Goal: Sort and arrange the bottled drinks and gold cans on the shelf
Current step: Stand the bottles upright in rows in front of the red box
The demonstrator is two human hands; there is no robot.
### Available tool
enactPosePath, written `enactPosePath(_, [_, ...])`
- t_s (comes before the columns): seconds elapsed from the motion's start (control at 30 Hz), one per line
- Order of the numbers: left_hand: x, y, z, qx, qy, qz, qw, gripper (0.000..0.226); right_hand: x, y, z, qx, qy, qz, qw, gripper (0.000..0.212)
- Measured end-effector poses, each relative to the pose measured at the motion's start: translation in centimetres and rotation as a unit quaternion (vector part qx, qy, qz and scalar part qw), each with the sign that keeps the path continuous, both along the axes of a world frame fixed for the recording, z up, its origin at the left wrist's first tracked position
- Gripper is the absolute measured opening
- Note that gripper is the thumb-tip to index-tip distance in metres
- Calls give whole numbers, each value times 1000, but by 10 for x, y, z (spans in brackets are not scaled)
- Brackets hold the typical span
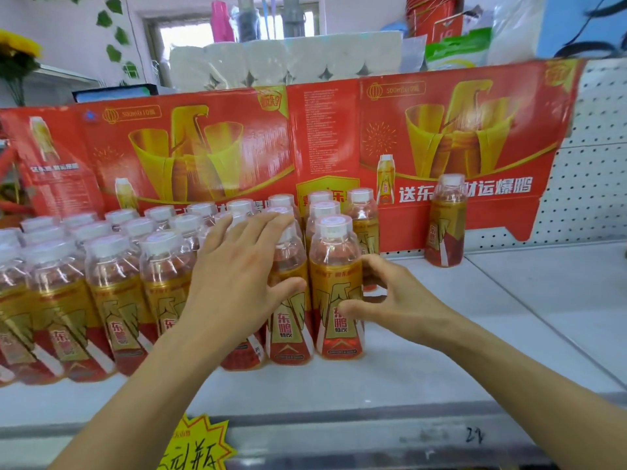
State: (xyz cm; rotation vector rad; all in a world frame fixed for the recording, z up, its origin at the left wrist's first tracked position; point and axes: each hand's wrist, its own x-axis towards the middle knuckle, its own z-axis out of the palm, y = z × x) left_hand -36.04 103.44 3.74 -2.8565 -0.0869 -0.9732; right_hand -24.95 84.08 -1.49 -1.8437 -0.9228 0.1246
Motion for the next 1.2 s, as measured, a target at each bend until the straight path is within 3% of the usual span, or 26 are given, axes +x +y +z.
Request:
enactPosePath(0.07, [-1,-2,1,-14,6,8,1000,89,9,-9,9,62,-9,-13,998,49])
enactPosePath(0.17, [-2,-12,8,-32,-9,14,999,97,57,-22,22,148,-35,-154,976,49])
enactPosePath(0.23, [3,-24,17,-73,-10,-10,997,94,91,-21,21,77,-16,-188,979,65])
enactPosePath(0.3, [13,-35,26,-118,16,-44,992,89,114,-11,12,-25,17,-161,987,85])
enactPosePath(0.37, [27,-42,30,-105,31,-67,992,86,125,0,4,-51,37,-121,991,89])
enactPosePath(0.5, [40,-44,29,-115,37,-57,991,70,132,7,-8,-12,22,-80,996,59])
enactPosePath(0.6, [42,-44,29,-131,19,-63,989,69,132,-1,-12,-12,-5,-55,998,47])
enactPosePath(0.7, [41,-48,32,-159,19,-55,986,70,125,-17,-13,-6,-4,-11,1000,47])
enactPosePath(0.87, [40,-52,31,-170,18,-45,984,47,115,-22,-17,-16,-7,17,1000,52])
enactPosePath(1.03, [40,-50,29,-158,14,-50,986,62,114,-26,-16,-29,-3,34,999,57])
enactPosePath(1.1, [40,-49,27,-153,11,-43,987,69,115,-31,-11,21,-30,-1,999,50])
enactPosePath(1.2, [41,-48,26,-153,-2,-38,988,70,138,-47,-4,159,-70,-165,971,31])
